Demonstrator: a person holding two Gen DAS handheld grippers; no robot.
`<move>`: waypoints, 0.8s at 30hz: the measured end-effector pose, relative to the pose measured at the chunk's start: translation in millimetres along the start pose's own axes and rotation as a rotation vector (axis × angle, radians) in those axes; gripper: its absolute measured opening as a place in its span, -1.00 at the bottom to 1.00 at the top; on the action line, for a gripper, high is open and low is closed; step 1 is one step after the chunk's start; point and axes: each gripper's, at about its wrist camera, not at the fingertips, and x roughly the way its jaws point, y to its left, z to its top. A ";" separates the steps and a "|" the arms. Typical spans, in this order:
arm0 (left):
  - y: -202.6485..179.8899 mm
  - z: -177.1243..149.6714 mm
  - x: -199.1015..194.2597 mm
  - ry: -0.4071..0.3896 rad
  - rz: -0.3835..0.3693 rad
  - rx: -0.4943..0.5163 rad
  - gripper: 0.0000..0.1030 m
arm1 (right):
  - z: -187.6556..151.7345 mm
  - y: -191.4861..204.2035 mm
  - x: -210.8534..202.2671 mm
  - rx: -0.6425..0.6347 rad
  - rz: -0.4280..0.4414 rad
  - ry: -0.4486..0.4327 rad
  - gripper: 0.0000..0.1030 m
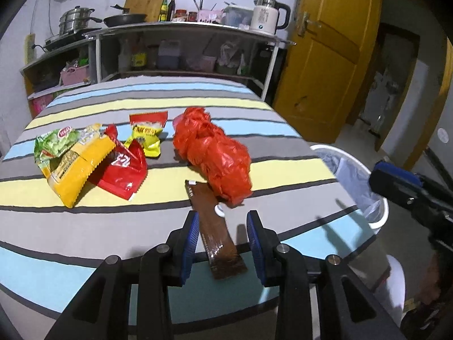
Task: Collect trash
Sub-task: 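Move both open tools back over the trash on the table, then grasp the red plastic bag with the right tool while the left tool grasps the brown chocolate wrapper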
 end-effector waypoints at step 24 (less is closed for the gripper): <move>47.9 2.7 -31.1 -0.065 0.081 -0.045 -0.59 | 13.0 43.8 60.6 -0.050 0.095 0.075 -0.12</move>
